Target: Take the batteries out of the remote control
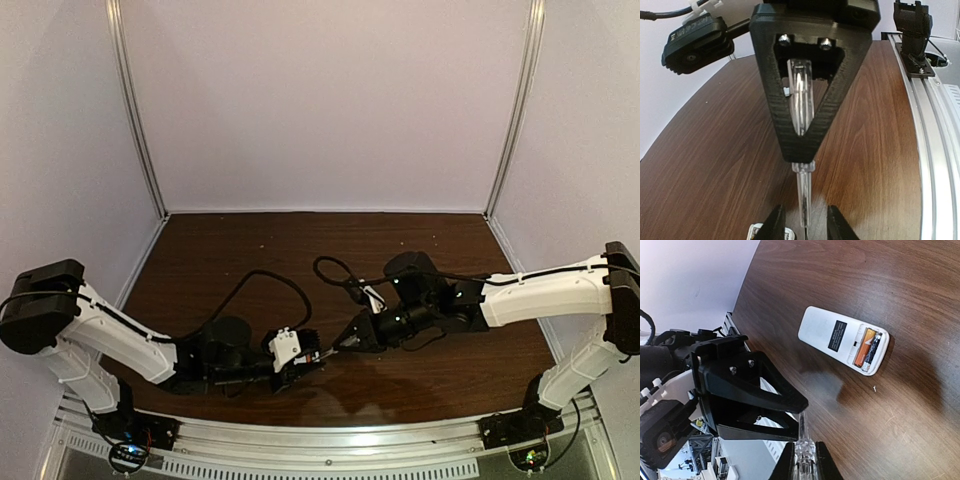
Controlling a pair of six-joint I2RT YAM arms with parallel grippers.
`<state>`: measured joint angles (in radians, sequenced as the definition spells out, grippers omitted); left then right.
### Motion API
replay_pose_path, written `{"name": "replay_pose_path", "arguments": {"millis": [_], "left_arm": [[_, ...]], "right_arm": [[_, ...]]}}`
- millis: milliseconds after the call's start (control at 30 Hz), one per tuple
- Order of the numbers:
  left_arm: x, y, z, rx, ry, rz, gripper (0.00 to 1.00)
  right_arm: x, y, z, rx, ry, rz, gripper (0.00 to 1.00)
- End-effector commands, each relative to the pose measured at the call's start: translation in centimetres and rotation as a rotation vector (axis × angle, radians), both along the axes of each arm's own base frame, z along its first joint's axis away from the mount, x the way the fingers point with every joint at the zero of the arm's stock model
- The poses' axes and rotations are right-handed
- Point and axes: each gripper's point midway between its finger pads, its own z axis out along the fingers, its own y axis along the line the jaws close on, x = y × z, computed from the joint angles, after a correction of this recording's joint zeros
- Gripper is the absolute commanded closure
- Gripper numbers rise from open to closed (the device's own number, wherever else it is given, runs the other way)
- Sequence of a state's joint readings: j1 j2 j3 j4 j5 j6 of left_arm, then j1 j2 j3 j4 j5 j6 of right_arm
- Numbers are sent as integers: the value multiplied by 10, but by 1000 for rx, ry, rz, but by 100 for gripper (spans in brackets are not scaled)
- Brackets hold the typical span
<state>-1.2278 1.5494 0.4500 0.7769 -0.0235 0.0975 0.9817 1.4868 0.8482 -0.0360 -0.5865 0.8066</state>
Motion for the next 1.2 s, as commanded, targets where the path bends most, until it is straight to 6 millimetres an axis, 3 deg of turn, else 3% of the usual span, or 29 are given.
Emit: {"name": "replay_pose_path", "arguments": {"millis": [0,300,567,1167], "left_arm": [[0,6,14,-46,-18,15,65],[6,22,11,-44,-26,81,25],[13,38,4,-33,-13,162,3],[29,74,-38,48,24,335,3]], "right_arm": [[5,-6,5,-27,-70,-2,100],[10,-19,8,-63,-169,-16,100],[17,-22,10,-87,-242,-18,100],[24,-15,-3,-138,-306,45,100]]}}
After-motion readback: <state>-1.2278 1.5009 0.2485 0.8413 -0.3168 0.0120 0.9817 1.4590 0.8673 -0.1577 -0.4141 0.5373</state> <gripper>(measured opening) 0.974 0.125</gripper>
